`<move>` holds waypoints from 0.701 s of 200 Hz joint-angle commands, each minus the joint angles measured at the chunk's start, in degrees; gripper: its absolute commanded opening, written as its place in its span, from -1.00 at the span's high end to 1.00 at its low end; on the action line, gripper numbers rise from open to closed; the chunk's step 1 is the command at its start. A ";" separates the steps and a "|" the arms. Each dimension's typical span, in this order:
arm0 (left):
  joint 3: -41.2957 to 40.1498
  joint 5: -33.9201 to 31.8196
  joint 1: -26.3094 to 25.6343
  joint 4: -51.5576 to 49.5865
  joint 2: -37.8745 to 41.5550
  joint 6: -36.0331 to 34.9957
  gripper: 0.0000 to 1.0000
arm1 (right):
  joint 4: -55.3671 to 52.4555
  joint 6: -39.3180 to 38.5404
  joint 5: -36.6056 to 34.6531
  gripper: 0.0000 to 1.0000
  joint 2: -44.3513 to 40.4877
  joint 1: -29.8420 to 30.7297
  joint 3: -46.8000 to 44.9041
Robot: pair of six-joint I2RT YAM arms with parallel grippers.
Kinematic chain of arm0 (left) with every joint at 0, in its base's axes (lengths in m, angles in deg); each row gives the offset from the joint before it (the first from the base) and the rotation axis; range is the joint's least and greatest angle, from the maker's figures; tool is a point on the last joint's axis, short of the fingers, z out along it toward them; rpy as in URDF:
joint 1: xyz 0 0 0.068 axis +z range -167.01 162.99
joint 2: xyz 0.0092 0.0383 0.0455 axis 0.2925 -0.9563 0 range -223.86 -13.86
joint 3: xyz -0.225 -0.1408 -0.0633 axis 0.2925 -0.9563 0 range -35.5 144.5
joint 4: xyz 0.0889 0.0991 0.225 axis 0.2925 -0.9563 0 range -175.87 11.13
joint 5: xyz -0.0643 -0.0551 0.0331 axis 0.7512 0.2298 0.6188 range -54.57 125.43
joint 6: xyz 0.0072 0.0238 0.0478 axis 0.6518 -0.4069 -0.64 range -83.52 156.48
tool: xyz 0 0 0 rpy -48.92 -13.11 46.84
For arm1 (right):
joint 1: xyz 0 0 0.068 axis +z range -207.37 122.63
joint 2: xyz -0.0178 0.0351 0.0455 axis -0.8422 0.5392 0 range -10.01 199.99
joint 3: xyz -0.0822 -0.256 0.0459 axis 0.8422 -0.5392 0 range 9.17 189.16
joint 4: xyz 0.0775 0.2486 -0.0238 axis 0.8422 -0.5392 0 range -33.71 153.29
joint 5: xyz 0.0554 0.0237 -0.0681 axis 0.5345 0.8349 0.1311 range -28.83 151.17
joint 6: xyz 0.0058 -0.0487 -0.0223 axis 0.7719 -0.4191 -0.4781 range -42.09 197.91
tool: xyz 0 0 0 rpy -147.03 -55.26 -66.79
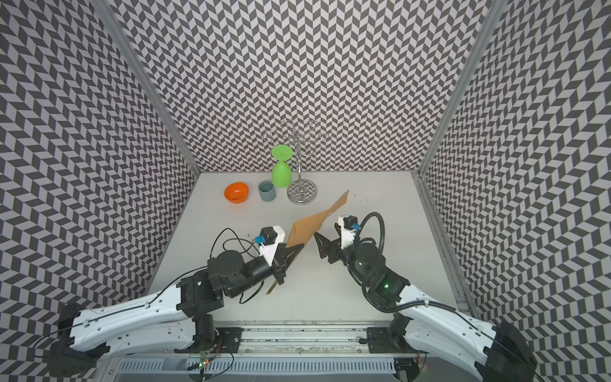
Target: Open the file bag
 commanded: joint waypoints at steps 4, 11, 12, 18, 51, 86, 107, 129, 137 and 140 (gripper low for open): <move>3.36 -0.95 -2.40 0.09 0.13 -4.21 1.00 | 7.53 -1.20 -3.22 -0.39 -0.11 0.26 -0.44; 3.50 -1.11 -2.64 0.08 0.16 -4.38 1.00 | 7.96 -1.37 -3.16 -0.39 -0.16 0.34 -0.44; 3.54 -1.11 -2.63 0.12 0.17 -4.36 1.00 | 7.97 -1.43 -3.16 -0.39 -0.16 0.30 -0.44; 3.59 -1.20 -2.70 0.17 0.18 -4.35 1.00 | 8.43 -1.49 -3.07 -0.39 -0.09 0.31 -0.51; 3.63 -1.99 -2.74 0.60 -0.08 -4.58 1.00 | 10.12 -1.74 -1.08 -0.40 -0.40 0.24 -1.27; 3.85 -3.01 -2.80 0.60 -0.23 -4.39 1.00 | 11.39 -1.69 -1.73 0.31 -0.66 0.33 -1.79; 3.53 -6.62 -2.80 1.16 -0.41 -3.66 1.00 | 9.23 -1.09 -3.16 1.00 -0.63 0.29 -0.70; 2.53 -12.93 -2.75 2.06 -0.77 -1.88 1.00 | 6.88 -0.20 -5.71 1.00 -1.81 0.28 -0.68; 2.24 -14.14 -2.73 2.37 -0.91 -1.58 1.00 | 6.01 0.29 -6.81 1.00 -2.58 0.28 -0.83; 2.18 -14.66 -2.73 2.36 -1.02 -1.39 1.00 | 5.64 0.47 -7.20 1.00 -2.85 0.26 -0.79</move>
